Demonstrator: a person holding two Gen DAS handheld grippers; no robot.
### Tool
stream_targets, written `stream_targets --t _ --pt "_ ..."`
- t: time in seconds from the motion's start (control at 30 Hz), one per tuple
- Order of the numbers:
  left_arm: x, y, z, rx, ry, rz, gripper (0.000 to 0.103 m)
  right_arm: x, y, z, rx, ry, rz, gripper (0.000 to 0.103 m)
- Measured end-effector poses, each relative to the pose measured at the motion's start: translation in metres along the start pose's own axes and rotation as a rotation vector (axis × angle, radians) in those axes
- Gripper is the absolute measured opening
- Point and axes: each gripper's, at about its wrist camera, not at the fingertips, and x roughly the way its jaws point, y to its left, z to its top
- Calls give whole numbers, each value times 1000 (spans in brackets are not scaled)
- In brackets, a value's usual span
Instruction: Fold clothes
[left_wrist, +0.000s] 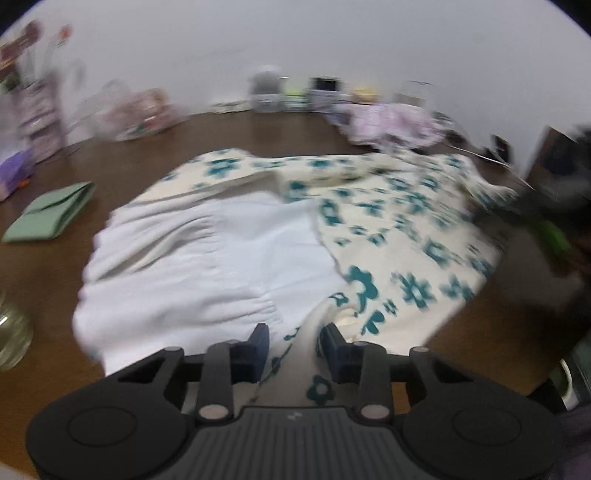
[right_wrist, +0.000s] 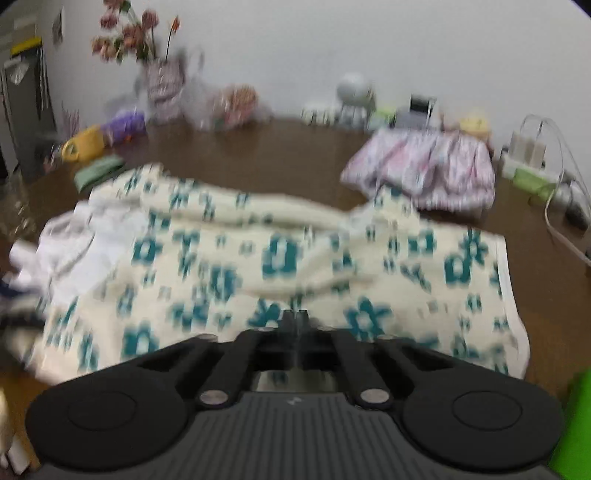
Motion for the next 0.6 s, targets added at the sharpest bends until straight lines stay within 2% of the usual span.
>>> stream_targets --t 0.07,0.1,0.13,0.17,0.2,0.23,0.27,0.3,0.33,0.4,0.47,0.5,0.53,0.57,0.6 --pt "-7 8 -1 -29 -25 -13 40 -26 5 -15 -8 6 58 0" --pt "-11 11 -1 -40 -41 -27 50 -41 7 -23 -8 4 89 0" --pt "-15 14 -2 -49 -57 -40 64 -56 10 -31 -7 3 120 1" --pt "-18 15 -2 -46 -74 -51 70 -67 11 -35 2 -10 148 1" --pt "-18 15 -1 -43 -83 -60 74 -73 10 -35 13 -37 179 2" --pt "-17 14 1 -38 -80 -76 74 -77 10 -32 22 -67 213 8" --pt "-16 11 1 -20 -73 -96 73 -78 9 -28 26 -93 229 17" --pt "-16 8 1 -1 -66 -115 73 -73 9 -24 25 -105 217 47" --pt "-17 3 -1 28 -66 -127 73 -63 8 -21 17 -94 185 67" --pt "-19 -2 -8 60 -76 -141 72 -41 9 -19 -12 -39 148 66" --pt "-16 -4 -14 56 -68 -151 59 -21 9 -20 -41 11 136 62" --pt "-12 -4 -15 43 -53 -145 37 -15 9 -22 -54 27 145 47" --pt "-9 -2 -15 27 -52 -126 22 -13 9 -23 -57 29 140 31" --pt "-7 1 -15 11 -49 -109 15 -14 6 -22 -44 34 138 22" --pt "-7 7 -15 -14 -41 -112 12 -21 4 -20 -38 36 153 6"
